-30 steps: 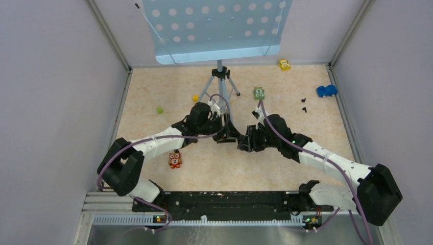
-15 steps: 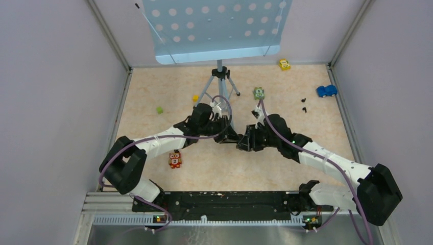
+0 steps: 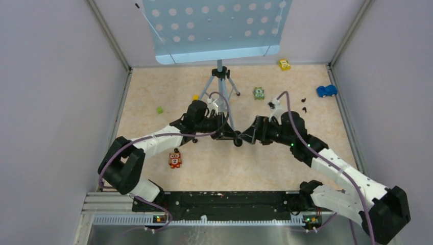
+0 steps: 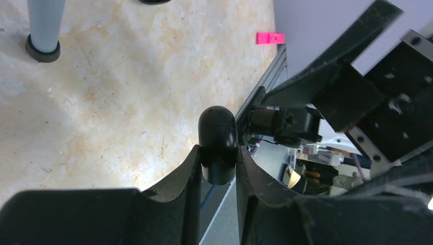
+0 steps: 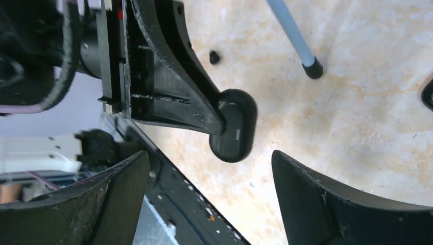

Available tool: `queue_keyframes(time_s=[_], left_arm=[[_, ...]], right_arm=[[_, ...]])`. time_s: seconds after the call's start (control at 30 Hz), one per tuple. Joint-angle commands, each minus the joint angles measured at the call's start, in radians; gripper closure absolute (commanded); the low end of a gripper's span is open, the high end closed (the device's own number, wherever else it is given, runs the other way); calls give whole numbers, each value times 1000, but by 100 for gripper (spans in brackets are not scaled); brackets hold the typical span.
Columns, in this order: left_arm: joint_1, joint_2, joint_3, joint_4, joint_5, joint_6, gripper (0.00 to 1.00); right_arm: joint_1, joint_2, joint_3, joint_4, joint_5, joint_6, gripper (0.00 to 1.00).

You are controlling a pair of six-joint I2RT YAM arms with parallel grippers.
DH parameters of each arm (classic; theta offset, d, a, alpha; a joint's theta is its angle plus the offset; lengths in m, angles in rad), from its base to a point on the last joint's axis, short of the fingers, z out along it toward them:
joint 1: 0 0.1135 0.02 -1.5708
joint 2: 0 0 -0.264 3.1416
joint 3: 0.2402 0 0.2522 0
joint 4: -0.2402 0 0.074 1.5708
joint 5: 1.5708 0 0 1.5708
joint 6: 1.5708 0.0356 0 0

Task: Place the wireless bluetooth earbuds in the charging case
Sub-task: Pass from the right arm to the left, then pass from the left arm to the right

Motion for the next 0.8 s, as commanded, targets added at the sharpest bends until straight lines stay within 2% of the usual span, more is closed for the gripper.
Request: queue_keyframes(time_s=[0.0,0.07,0.17,0.4,0.5,0.63,0.77], left_arm=[[50,-68,-13,78,154,39,97],[68,-76,-35,174,236,-11,100],[83,-80,-70,348,333,-140,100],[84,-64,-128,746,402,-382,100],[84,-58,-133,807,418,-416,100],[83,-72,-142,795,407,-405,100],[84,-71,-149,807,402,-416,100]], right_arm=[[-127,-95,-114,249,-203,202,14],[-169,-116,-180,376,-264,288,16],[-173,-121,-197,450,-289,320,20],[-174,-85,-234,655,-366,410,19],[-176,-63,-259,738,-377,458,22],[-176,-55,-263,764,-390,471,36],[-175,-54,-253,748,-404,464,37]])
